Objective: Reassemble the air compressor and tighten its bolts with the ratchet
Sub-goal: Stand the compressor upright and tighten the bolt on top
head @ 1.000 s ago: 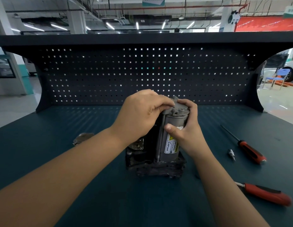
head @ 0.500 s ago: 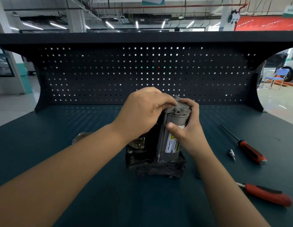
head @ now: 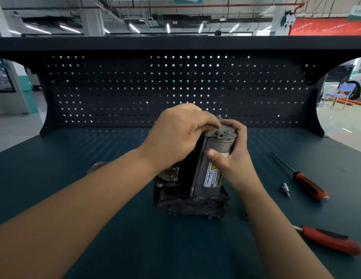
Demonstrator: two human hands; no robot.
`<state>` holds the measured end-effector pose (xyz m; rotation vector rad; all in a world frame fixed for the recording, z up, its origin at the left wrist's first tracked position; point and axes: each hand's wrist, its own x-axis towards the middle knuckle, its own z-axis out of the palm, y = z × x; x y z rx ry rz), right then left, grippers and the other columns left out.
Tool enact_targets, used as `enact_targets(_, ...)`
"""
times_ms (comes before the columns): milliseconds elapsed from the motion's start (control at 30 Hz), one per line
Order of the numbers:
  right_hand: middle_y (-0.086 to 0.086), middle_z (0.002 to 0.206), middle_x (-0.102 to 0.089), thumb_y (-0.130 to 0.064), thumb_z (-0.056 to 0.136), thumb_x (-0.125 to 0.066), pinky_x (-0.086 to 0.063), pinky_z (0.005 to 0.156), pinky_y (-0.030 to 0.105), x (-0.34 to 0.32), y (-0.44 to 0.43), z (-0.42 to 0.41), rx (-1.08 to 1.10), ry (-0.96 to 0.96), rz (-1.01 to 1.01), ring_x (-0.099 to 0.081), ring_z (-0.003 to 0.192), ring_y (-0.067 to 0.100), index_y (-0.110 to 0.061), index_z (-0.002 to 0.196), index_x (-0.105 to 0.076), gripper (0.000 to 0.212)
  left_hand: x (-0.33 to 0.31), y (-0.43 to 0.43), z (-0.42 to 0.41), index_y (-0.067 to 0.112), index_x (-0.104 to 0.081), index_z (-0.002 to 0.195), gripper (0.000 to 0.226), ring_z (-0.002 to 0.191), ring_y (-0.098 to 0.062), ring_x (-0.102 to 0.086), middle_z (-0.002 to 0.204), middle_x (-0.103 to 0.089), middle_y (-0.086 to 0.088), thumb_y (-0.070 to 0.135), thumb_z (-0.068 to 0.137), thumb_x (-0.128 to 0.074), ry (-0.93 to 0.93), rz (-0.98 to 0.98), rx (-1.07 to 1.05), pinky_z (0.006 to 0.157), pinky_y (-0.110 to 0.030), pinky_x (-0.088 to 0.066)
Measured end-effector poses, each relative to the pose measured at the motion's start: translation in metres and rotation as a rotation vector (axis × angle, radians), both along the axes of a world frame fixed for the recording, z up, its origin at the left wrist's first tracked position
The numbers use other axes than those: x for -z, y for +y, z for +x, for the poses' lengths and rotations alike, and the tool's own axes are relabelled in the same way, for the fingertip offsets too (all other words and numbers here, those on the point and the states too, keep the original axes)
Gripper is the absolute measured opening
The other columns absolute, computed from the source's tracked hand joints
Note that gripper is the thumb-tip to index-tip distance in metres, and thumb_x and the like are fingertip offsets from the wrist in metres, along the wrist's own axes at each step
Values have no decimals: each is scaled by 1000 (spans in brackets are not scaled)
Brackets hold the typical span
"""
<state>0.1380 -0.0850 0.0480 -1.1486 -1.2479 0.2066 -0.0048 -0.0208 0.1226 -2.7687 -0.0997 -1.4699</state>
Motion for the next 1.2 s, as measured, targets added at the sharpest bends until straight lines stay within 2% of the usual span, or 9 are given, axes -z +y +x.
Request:
enact_targets(233, -39, 105, -55, -84, 48, -66, -45, 75, 8, -1, 0, -1, 17, -14, 5, -60, 98, -6, -45, 117, -35, 85, 0, 1, 0, 8, -75, 92, 17, 80, -20, -67, 83, -72, -7, 4, 86, -60, -19, 3, 11, 69, -38, -54)
enact_targets(567, -29, 110, -55, -83, 49, -67, -46, 75, 9, -1, -2, -3, 6, -18, 8, -60, 99, -4, -49, 116, -35, 82, 2, -1, -2, 8, -75, 93, 16, 81, -19, -67, 85, -73, -6, 5, 86, -61, -33, -25, 0, 72, -32, -52)
enact_targets(833, -44, 108, -49, -82, 51, -66, -44, 77, 6, -1, -2, -5, 14, -38, 9, -57, 101, -8, -47, 117, -35, 81, 0, -4, -6, 7, -75, 93, 15, 81, -17, -66, 84, -72, -5, 5, 86, -62, -25, -52, -13, 72, -27, -50)
enact_targets(900, -44, 108, -49, -79, 53, -68, -43, 77, 6, -1, -1, -5, 21, -45, 12, -56, 101, -9, -48, 116, -35, 77, -2, -7, -8, 10, -74, 97, 16, 90, -18, -66, 93, -73, -5, 10, 86, -62, 19, -22, -44, 79, -27, -50)
enact_targets(967, -35, 111, -52, -67, 57, -72, -45, 77, 9, 0, 0, -5, 21, -37, 13, -58, 100, -6, -49, 115, -36, 71, 0, -11, -14, 14, -71, 108, 23, 109, -20, -61, 115, -68, -5, 19, 88, -60, 44, 66, -130, 93, -32, -44)
enact_targets(1033, -25, 114, -55, -59, 61, -71, -46, 80, 12, 1, 0, -4, 14, -31, 18, -60, 101, -1, -49, 114, -36, 65, 13, -19, -25, 17, -67, 116, 29, 114, -18, -56, 127, -61, -6, 27, 90, -58, -55, 70, -227, 96, -32, -38)
enact_targets(1100, -22, 115, -55, -58, 62, -71, -45, 81, 10, 2, 0, -4, 10, -34, 22, -60, 102, -2, -49, 115, -36, 64, 36, -34, -37, 15, -73, 102, 22, 86, -8, -57, 95, -65, 1, 26, 88, -60, -256, -45, -286, 79, -19, -42)
enact_targets(1133, -23, 115, -55, -57, 63, -71, -44, 80, 8, 2, 0, -4, 9, -35, 23, -60, 101, -4, -49, 115, -36, 63, 49, -43, -40, 16, -75, 92, 19, 69, -1, -50, 76, -59, 8, 27, 86, -61, -308, -114, -309, 67, -12, -39)
enact_targets(1200, -30, 111, -55, -56, 64, -71, -44, 78, 7, 2, 0, -5, 6, -38, 21, -60, 100, -5, -48, 115, -36, 63, 71, -54, -37, 18, -77, 85, 17, 53, -2, -44, 56, -51, 14, 29, 81, -64, -281, -267, -369, 53, -8, -35)
